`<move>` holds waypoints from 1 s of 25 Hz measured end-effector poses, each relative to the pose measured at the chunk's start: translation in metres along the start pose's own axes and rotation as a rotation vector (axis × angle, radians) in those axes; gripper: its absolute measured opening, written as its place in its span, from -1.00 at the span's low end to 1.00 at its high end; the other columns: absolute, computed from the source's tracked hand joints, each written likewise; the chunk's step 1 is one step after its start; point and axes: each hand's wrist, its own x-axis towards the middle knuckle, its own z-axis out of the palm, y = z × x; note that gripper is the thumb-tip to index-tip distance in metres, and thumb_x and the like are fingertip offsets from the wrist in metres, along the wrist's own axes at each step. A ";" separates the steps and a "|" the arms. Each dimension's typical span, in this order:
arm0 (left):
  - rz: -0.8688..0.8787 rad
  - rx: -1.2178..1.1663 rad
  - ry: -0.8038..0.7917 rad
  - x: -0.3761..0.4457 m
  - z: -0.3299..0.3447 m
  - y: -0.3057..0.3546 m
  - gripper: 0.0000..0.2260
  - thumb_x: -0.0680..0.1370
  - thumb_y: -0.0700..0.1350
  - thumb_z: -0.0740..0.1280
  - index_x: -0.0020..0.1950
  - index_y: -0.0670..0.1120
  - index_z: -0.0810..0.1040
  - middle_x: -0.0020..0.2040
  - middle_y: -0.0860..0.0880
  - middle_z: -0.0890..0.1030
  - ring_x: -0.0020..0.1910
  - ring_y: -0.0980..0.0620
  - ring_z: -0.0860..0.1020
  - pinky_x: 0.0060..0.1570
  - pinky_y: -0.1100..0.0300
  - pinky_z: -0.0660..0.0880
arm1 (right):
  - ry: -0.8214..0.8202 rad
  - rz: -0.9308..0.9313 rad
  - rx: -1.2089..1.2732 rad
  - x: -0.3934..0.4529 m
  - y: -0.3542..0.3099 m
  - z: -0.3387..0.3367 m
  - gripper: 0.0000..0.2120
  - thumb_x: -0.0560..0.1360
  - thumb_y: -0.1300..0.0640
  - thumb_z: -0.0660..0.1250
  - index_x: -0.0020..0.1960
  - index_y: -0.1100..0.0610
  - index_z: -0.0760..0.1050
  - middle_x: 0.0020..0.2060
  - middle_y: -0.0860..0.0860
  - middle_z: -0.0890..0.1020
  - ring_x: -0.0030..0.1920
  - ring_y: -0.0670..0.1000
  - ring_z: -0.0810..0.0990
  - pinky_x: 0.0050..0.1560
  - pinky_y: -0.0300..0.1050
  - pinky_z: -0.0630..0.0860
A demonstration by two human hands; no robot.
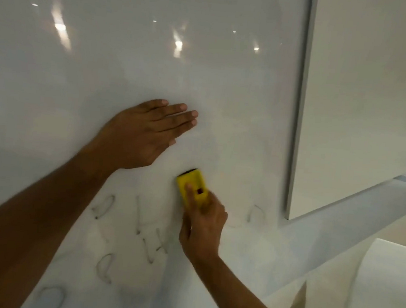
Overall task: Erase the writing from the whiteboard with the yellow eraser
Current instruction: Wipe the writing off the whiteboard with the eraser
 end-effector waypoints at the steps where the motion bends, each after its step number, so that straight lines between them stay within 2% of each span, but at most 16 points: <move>1: -0.019 0.010 -0.028 -0.011 -0.006 -0.005 -0.53 0.76 -0.06 0.09 0.69 -0.11 0.27 0.68 -0.06 0.28 0.66 -0.05 0.28 0.62 -0.05 0.26 | -0.082 -0.249 -0.029 -0.001 0.003 0.005 -0.36 0.46 0.14 0.24 0.53 -0.11 0.30 0.27 0.23 0.54 0.10 0.26 0.53 0.02 0.05 0.54; 2: -0.020 0.011 -0.044 -0.015 -0.008 -0.006 -0.53 0.77 -0.05 0.09 0.69 -0.11 0.26 0.69 -0.06 0.27 0.67 -0.05 0.26 0.63 -0.05 0.25 | -0.091 -0.281 -0.041 0.006 0.018 0.002 -0.39 0.43 0.14 0.25 0.48 -0.09 0.34 0.21 0.24 0.57 0.04 0.30 0.58 -0.03 0.08 0.59; 5: -0.035 0.024 -0.070 -0.035 -0.017 -0.012 -0.53 0.78 -0.04 0.07 0.70 -0.10 0.23 0.70 -0.05 0.25 0.68 -0.04 0.24 0.64 -0.03 0.23 | 0.234 0.544 0.161 0.024 0.015 0.005 -0.47 0.52 0.09 0.22 0.49 -0.01 0.37 0.18 0.32 0.52 0.06 0.36 0.55 0.10 0.20 0.54; 6: -0.040 0.033 -0.074 -0.041 -0.020 -0.014 -0.53 0.78 -0.03 0.07 0.71 -0.10 0.23 0.70 -0.05 0.25 0.68 -0.04 0.24 0.65 -0.02 0.22 | 0.231 0.577 0.124 0.020 -0.003 0.011 -0.44 0.53 0.10 0.23 0.54 -0.02 0.35 0.20 0.31 0.50 0.08 0.34 0.52 0.10 0.19 0.49; 9: -0.036 0.026 -0.087 -0.054 -0.030 -0.020 -0.53 0.78 -0.05 0.07 0.70 -0.09 0.24 0.70 -0.04 0.25 0.68 -0.03 0.24 0.65 -0.01 0.22 | -0.014 -0.278 -0.006 0.006 -0.038 0.018 -0.32 0.43 0.21 0.32 0.54 -0.05 0.37 0.21 0.25 0.57 0.02 0.27 0.53 -0.06 0.06 0.44; 10: -0.043 0.022 -0.095 -0.058 -0.033 -0.021 -0.53 0.78 -0.05 0.07 0.70 -0.09 0.24 0.70 -0.04 0.26 0.68 -0.02 0.24 0.65 -0.01 0.22 | -0.007 -0.319 -0.037 0.014 -0.034 0.018 -0.31 0.42 0.20 0.34 0.53 -0.06 0.36 0.22 0.24 0.56 0.03 0.26 0.53 -0.05 0.05 0.44; 13: -0.080 0.037 -0.115 -0.077 -0.044 -0.028 -0.53 0.78 -0.05 0.08 0.70 -0.09 0.25 0.69 -0.04 0.27 0.68 -0.02 0.24 0.65 -0.01 0.22 | 0.218 0.380 0.189 0.021 -0.059 0.028 -0.39 0.48 0.14 0.26 0.54 -0.03 0.35 0.25 0.26 0.46 0.15 0.26 0.43 0.11 0.19 0.46; 14: -0.092 0.048 -0.125 -0.086 -0.049 -0.031 -0.53 0.78 -0.05 0.08 0.70 -0.09 0.25 0.69 -0.04 0.26 0.68 -0.02 0.23 0.65 -0.01 0.22 | 0.196 0.336 0.150 0.006 -0.080 0.035 -0.42 0.49 0.12 0.23 0.53 -0.02 0.37 0.25 0.26 0.48 0.17 0.26 0.43 0.11 0.18 0.43; 16: -0.115 0.066 -0.149 -0.099 -0.060 -0.036 -0.53 0.78 -0.05 0.07 0.71 -0.09 0.23 0.70 -0.04 0.24 0.69 -0.02 0.22 0.66 -0.01 0.20 | 0.001 -0.273 -0.002 -0.023 -0.101 0.042 -0.40 0.47 0.16 0.26 0.50 -0.08 0.42 0.26 0.24 0.57 0.14 0.25 0.52 0.05 0.08 0.38; 17: -0.136 0.071 -0.170 -0.109 -0.066 -0.039 -0.53 0.78 -0.04 0.06 0.71 -0.08 0.21 0.71 -0.04 0.23 0.69 -0.02 0.20 0.66 -0.01 0.18 | -0.035 -0.428 -0.047 -0.021 -0.097 0.043 -0.38 0.44 0.19 0.30 0.49 -0.11 0.44 0.27 0.24 0.59 0.13 0.25 0.53 0.03 0.07 0.38; 18: -0.158 0.069 -0.182 -0.118 -0.069 -0.041 -0.53 0.78 -0.04 0.05 0.71 -0.08 0.21 0.71 -0.04 0.23 0.69 -0.02 0.19 0.67 -0.01 0.17 | -0.026 -0.360 -0.038 -0.013 -0.091 0.043 -0.38 0.44 0.20 0.33 0.48 -0.12 0.45 0.27 0.25 0.58 0.14 0.25 0.51 0.03 0.08 0.38; 20: -0.199 0.072 -0.186 -0.138 -0.076 -0.044 -0.53 0.79 -0.04 0.05 0.71 -0.09 0.22 0.71 -0.06 0.23 0.70 -0.04 0.19 0.67 -0.01 0.16 | 0.111 0.185 0.157 -0.003 -0.094 0.043 -0.43 0.51 0.16 0.32 0.50 -0.07 0.41 0.27 0.30 0.52 0.19 0.26 0.44 0.11 0.11 0.36; 21: -0.213 0.073 -0.184 -0.147 -0.079 -0.045 -0.53 0.79 -0.04 0.05 0.70 -0.10 0.23 0.70 -0.06 0.24 0.69 -0.04 0.20 0.67 -0.01 0.16 | 0.150 0.326 0.160 -0.006 -0.102 0.045 -0.45 0.53 0.14 0.29 0.52 -0.06 0.38 0.28 0.31 0.50 0.20 0.26 0.44 0.13 0.11 0.35; 22: -0.223 0.073 -0.187 -0.154 -0.083 -0.046 -0.53 0.79 -0.04 0.06 0.70 -0.10 0.23 0.70 -0.07 0.24 0.69 -0.05 0.20 0.67 -0.01 0.16 | 0.112 0.248 0.094 -0.017 -0.113 0.048 -0.44 0.55 0.14 0.26 0.53 -0.07 0.35 0.29 0.32 0.51 0.18 0.28 0.47 0.10 0.11 0.36; 24: -0.229 0.075 -0.201 -0.165 -0.089 -0.048 -0.53 0.79 -0.04 0.07 0.71 -0.09 0.23 0.70 -0.06 0.24 0.70 -0.04 0.19 0.67 -0.01 0.17 | -0.031 -0.330 -0.048 -0.038 -0.114 0.048 -0.40 0.52 0.18 0.27 0.54 -0.11 0.36 0.28 0.28 0.57 0.11 0.30 0.58 0.01 0.09 0.42; 25: -0.232 0.079 -0.212 -0.170 -0.092 -0.049 -0.53 0.79 -0.04 0.07 0.71 -0.09 0.22 0.71 -0.06 0.23 0.70 -0.04 0.18 0.67 -0.02 0.17 | -0.054 -0.423 -0.050 -0.030 -0.103 0.045 -0.37 0.50 0.20 0.30 0.53 -0.13 0.38 0.26 0.25 0.59 0.07 0.30 0.60 -0.03 0.10 0.44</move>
